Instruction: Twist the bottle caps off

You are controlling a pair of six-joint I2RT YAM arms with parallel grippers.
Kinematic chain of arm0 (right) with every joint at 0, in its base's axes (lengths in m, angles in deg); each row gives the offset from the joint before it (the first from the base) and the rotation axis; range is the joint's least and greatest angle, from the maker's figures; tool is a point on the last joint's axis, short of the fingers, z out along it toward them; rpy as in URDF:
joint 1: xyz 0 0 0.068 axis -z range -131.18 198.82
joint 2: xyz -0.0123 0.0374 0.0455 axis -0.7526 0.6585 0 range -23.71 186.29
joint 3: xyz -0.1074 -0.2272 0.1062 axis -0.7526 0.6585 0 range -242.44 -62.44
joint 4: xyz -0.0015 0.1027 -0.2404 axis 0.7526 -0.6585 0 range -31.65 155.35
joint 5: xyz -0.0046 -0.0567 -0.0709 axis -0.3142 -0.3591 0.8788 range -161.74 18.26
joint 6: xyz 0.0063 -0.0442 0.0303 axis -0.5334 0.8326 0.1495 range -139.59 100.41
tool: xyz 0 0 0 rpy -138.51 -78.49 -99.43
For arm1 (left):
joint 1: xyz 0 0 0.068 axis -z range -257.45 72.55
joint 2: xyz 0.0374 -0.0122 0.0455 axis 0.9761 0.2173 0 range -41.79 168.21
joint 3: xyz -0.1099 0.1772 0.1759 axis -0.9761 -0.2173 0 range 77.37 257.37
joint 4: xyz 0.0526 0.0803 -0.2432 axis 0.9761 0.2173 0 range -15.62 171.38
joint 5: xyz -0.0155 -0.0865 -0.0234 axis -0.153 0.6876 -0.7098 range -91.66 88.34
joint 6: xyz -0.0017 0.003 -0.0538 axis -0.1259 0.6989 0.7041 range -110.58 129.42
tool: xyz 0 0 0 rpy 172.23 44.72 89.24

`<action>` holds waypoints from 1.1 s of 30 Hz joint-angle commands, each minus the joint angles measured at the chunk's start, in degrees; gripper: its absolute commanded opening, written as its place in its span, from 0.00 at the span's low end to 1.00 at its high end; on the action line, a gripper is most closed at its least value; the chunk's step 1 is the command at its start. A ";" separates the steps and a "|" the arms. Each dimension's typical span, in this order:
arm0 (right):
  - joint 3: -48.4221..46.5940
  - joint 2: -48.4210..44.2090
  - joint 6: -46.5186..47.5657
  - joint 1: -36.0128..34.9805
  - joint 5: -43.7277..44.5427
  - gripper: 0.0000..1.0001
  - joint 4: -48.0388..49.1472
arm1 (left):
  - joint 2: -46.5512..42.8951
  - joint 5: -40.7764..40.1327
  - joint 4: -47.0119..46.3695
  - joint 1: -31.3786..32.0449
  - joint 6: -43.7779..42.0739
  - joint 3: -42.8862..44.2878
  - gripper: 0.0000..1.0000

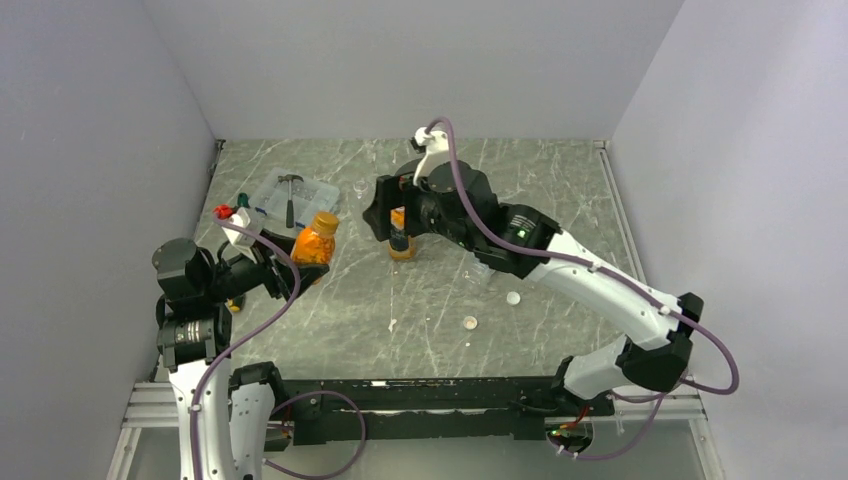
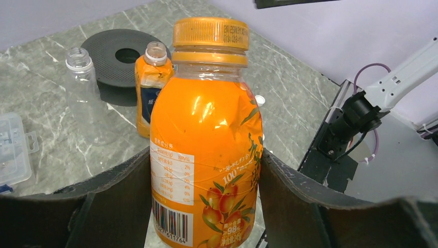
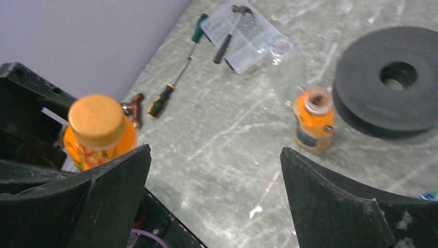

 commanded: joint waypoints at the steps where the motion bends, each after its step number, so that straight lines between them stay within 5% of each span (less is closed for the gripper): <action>1: -4.78 3.65 -0.31 -1.01 -4.87 0.97 10.66 | -0.33 2.72 -1.93 -0.04 -0.05 2.36 0.21; 11: -4.67 7.04 -1.48 -1.95 -11.71 0.92 23.97 | 1.60 2.35 -10.40 -0.01 4.10 -0.74 0.20; 19: -11.94 14.17 -1.83 -2.01 -14.38 0.83 21.79 | 3.47 1.40 -16.93 0.11 7.09 -0.90 0.20; 33: -10.29 14.83 -3.18 -1.64 -14.28 0.38 26.38 | 2.99 -0.41 -12.87 0.32 3.78 0.45 0.19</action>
